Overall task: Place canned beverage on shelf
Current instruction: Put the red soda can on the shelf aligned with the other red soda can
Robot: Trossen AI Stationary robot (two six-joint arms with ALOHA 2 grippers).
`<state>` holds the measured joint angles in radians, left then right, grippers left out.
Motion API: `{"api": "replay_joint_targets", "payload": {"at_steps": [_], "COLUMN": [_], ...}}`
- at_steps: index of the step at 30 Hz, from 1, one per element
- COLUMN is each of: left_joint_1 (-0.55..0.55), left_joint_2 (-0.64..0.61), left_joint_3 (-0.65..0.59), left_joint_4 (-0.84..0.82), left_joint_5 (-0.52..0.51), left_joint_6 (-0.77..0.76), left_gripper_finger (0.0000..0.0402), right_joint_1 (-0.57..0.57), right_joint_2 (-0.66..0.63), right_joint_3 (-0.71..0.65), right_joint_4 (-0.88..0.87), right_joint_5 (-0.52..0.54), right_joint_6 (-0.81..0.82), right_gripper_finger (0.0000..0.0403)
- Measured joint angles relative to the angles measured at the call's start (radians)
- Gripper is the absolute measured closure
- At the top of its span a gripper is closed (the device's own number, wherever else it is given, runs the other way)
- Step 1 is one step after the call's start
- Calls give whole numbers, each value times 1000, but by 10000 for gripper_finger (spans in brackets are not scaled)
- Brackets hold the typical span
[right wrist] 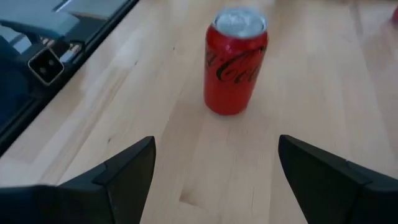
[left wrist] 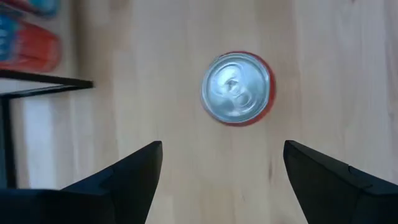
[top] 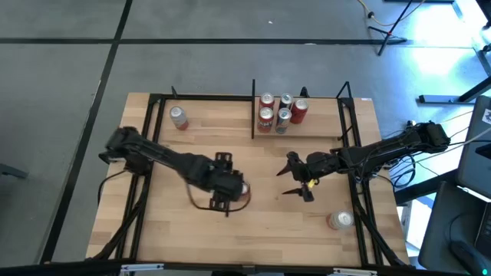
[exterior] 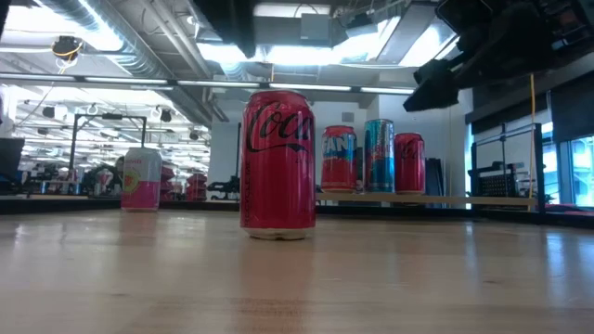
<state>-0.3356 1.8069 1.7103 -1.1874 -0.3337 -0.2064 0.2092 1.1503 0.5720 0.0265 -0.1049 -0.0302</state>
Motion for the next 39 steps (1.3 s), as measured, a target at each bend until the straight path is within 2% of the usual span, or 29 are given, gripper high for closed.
{"api": "replay_joint_targets", "payload": {"at_steps": [3,9,12,15,17,22,31,39], "left_joint_1": [-28,-56,-47,-28,-14,-3,-3,-3], "left_joint_2": [-122,-340,-398,-423,-427,-422,-421,-420], "left_joint_3": [-189,-640,-831,-967,-1019,-1093,-1191,-1201], "left_joint_4": [149,638,857,1027,1113,1200,1410,1437], "left_joint_5": [-64,-98,-100,-100,-94,-47,-50,-51], "left_joint_6": [-35,-23,-7,7,5,-20,-18,12], "left_gripper_finger": [88,88,88,88,88,88,88,88], "right_joint_1": [0,0,0,0,0,-9,-13,-14], "right_joint_2": [0,55,112,162,192,259,370,458], "right_joint_3": [0,4,35,78,107,191,391,529], "right_joint_4": [73,235,243,229,227,214,-22,-132], "right_joint_5": [29,55,94,130,143,166,166,166], "right_joint_6": [-2,-1,0,-2,-8,-25,-4,0], "right_gripper_finger": [79,79,79,79,79,79,79,79]}}
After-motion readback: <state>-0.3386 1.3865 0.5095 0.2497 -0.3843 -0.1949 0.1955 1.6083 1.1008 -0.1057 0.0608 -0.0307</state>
